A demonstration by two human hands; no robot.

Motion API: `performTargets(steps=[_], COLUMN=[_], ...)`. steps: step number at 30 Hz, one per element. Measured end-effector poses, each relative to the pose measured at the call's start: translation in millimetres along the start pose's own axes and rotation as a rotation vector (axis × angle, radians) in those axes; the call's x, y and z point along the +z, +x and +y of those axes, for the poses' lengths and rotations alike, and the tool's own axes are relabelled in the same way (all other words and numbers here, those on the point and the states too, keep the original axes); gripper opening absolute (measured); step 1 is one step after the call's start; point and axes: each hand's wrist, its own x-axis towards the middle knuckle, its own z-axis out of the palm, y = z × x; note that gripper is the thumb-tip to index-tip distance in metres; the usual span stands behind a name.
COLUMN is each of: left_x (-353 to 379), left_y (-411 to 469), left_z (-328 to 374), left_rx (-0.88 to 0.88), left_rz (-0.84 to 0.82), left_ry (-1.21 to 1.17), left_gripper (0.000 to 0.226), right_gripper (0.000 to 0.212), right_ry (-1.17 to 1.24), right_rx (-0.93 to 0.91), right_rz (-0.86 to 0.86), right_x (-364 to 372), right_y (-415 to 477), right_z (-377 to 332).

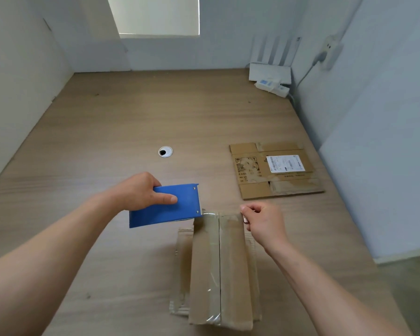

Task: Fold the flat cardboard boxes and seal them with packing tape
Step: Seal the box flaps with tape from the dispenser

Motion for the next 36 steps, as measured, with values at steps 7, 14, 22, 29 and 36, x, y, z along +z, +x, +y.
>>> performTargets(steps=[7,14,22,29,36], left_x=[5,11,12,2,5], left_y=[3,5,3,-13,-10], left_z=[-5,-7,-6,-32,-37], left_rx=[-0.013,-0.025,-0.016,-0.015,-0.041], left_rz=[-0.023,-0.009,-0.009,-0.035,-0.02], left_ry=[-0.005,-0.032,-0.036,-0.074,0.008], left_gripper=[0.051,0.054,0.054,0.046,0.047], right_gripper=[0.023,0.059,0.08,0.074,0.074], right_ry=[0.069,-0.245,-0.824,-0.904,-0.903], right_rx=[0.059,-0.033,-0.428,-0.425,-0.462], right_rz=[-0.013,0.172,-0.262,-0.291,-0.271], right_x=[7,6,34,31,33], right_y=[4,-9,-40,-40,-40], right_z=[13,16,4,3,5])
